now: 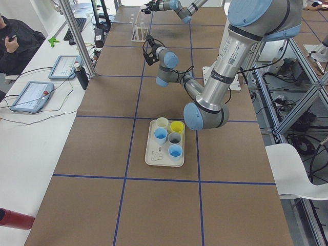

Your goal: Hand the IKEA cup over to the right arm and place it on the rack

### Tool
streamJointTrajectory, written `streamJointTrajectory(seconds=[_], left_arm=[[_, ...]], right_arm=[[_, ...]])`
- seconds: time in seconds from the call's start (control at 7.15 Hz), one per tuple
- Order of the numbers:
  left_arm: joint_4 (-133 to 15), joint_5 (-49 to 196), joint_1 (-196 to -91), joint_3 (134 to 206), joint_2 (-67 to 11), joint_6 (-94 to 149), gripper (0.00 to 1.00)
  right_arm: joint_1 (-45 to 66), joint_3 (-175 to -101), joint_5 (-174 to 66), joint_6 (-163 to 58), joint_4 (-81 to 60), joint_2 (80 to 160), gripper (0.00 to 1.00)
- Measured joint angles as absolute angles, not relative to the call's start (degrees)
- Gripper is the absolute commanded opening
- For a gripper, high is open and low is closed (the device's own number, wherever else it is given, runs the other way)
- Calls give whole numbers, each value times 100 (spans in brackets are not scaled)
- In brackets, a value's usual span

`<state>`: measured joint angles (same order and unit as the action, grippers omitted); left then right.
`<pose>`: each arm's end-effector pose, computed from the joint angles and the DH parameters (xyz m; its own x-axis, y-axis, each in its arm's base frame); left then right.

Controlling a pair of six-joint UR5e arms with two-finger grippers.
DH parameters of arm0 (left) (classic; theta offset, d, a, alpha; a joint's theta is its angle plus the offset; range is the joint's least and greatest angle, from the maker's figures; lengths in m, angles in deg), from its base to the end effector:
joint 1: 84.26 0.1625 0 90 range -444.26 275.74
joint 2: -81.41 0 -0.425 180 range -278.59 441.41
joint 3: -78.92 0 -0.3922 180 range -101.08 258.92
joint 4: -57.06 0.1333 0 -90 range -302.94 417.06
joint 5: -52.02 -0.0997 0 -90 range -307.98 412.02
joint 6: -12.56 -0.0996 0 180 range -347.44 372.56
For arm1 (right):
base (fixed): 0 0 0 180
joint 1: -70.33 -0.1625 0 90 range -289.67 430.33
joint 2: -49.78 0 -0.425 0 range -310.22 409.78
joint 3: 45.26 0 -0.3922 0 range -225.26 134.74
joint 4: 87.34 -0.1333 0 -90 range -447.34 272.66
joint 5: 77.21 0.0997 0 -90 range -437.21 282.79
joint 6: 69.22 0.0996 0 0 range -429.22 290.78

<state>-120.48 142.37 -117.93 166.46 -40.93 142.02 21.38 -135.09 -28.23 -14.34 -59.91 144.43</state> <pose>0.4340 -0.4486 0.1918 -0.6454 -0.3337 -0.6871 0.1810 0.8071 -0.5620 -0.1609 -0.4873 0.5748 0.8237 0.2849 0.4903 -0.5620 0.2944 0.7730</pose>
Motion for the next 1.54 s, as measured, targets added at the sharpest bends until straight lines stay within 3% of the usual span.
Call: streamJointTrajectory(seconds=[0.56,0.84,1.54], left_arm=[[-12042,14310,-11806,16669,-4086,14202,99],[-11983,15024,-12120,16793,-4001,14121,99],[-11201,18593,-14694,17282,-2781,11878,99]], right_arm=[[2131,-13658,-2673,-1413,-6251,14447,100],[2107,-14101,-2191,-1390,-6396,14515,100],[1884,-15234,-127,-504,-5763,14736,100]])
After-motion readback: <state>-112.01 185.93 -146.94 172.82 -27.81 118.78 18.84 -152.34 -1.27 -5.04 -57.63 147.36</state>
